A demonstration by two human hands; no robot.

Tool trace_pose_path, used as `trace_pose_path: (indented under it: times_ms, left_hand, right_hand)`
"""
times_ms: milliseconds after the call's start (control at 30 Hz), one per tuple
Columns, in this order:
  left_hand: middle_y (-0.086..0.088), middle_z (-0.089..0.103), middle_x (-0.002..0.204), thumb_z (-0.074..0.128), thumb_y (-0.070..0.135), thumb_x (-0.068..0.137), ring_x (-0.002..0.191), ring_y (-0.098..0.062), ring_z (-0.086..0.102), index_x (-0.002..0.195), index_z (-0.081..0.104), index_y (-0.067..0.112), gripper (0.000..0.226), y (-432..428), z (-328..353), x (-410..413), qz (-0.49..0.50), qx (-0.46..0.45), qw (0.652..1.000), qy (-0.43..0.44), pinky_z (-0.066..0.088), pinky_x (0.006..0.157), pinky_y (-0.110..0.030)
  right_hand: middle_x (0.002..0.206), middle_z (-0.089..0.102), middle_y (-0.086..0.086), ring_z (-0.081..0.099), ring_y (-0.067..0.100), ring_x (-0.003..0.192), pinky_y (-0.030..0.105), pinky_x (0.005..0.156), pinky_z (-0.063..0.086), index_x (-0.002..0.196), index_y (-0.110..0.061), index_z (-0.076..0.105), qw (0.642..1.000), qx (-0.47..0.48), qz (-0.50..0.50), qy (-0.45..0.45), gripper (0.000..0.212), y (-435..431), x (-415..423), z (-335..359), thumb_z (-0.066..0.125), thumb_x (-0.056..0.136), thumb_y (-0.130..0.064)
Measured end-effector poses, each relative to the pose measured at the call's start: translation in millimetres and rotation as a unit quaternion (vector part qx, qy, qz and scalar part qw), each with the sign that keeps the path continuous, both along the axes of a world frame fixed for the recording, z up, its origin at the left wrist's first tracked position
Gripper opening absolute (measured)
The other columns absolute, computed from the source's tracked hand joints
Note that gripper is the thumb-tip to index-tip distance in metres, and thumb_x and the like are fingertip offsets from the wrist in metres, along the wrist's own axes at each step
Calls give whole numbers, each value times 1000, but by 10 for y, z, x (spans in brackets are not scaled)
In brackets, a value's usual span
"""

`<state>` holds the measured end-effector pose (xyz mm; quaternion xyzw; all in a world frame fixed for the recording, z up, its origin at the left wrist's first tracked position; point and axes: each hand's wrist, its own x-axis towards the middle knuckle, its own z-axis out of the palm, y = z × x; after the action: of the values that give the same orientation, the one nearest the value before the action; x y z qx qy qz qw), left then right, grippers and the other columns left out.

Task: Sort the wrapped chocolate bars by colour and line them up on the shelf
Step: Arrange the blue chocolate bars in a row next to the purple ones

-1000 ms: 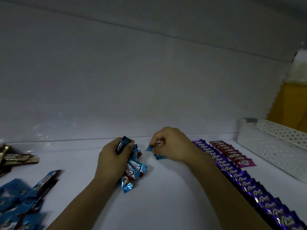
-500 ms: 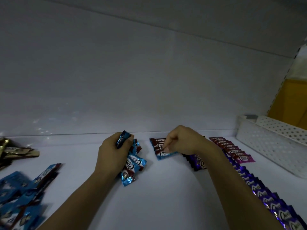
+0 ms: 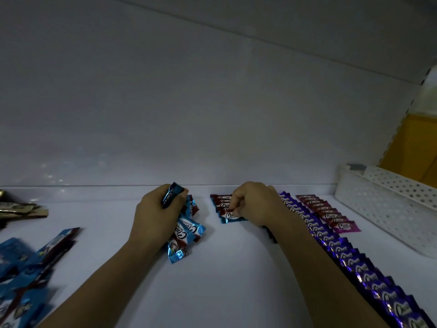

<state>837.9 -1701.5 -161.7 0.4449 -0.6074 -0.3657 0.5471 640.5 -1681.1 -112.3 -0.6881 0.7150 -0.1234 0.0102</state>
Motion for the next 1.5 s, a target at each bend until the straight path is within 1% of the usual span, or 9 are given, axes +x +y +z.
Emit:
trace_pose_path:
  times_ms: [433, 567, 700, 833, 1033, 1100, 1200, 1367, 1500]
  left_hand:
    - [1, 67, 69, 59, 24, 93, 51, -2, 61, 82, 65, 20, 14, 11, 10, 1, -5, -2, 1000, -10, 43, 46, -12]
    - [4, 66, 65, 60, 23, 93, 52, -1, 61, 79, 65, 21, 14, -5, -5, -4, -4, -11, 1000, -16, 43, 48, -13]
    - [5, 62, 57, 61, 22, 92, 48, 0, 57, 74, 63, 19, 18, -11, -18, -7, 0, -17, 1000, -18, 39, 44, -10]
    - [-2, 62, 60, 60, 21, 92, 55, -12, 56, 73, 64, 15, 20, -27, -5, -12, 16, -20, 999, 23, 45, 55, -30]
    - [-12, 69, 75, 58, 25, 94, 75, -33, 67, 81, 65, 10, 21, -31, 30, 17, 30, 34, 986, 163, 54, 77, -58]
    - [-14, 71, 82, 58, 39, 92, 80, -34, 69, 88, 64, 7, 33, -6, 67, 37, -14, 52, 980, 194, 55, 78, -56]
    - [-10, 72, 89, 68, 57, 71, 84, -28, 71, 96, 62, 12, 52, 40, 113, 51, -60, 56, 983, 165, 57, 79, -51]
    - [-7, 71, 93, 75, 42, 66, 83, -23, 71, 101, 58, 17, 46, 45, 123, 66, -76, 63, 987, 127, 59, 78, -48]
    - [-13, 71, 94, 76, 33, 68, 82, -28, 72, 104, 59, 11, 45, 17, 99, 109, -104, 52, 979, 167, 60, 71, -41]
  right_hand:
    - [81, 49, -15, 57, 17, 99, 35, 93, 41, 92, -24, 73, 999, 13, 19, -33, 18, 42, -23, 25, 77, 76, -25]
    - [88, 53, -11, 57, 18, 99, 35, 91, 43, 94, -20, 67, 999, 16, 20, -46, 18, 31, -49, -2, 75, 77, -22]
    - [80, 62, -6, 59, 11, 77, 31, 76, 50, 86, -16, 65, 965, 23, 57, -255, 22, 54, 135, 66, 72, 80, -37]
    - [64, 68, -9, 62, 4, 57, 17, 57, 47, 74, -20, 64, 919, 135, 127, -349, 29, 140, 441, 120, 73, 76, -47]
    - [75, 73, 7, 66, 11, 55, 16, 47, 47, 92, -11, 59, 884, 147, 154, -416, 27, 147, 659, 19, 79, 75, -15]
    - [80, 72, 15, 65, 13, 55, 18, 46, 46, 92, -10, 59, 881, 119, 154, -430, 25, 125, 678, 7, 78, 76, -11]
    - [69, 71, 6, 65, 12, 53, 16, 44, 43, 87, -10, 58, 883, 85, 151, -437, 23, 106, 670, -4, 78, 76, -9]
    - [58, 68, -1, 65, 9, 51, 15, 42, 42, 90, -7, 66, 889, 44, 132, -437, 19, 114, 642, 11, 78, 76, -13]
    - [65, 70, 3, 67, 14, 53, 16, 41, 43, 83, -12, 69, 843, 59, 111, -523, 11, 119, 621, 51, 64, 89, -19]
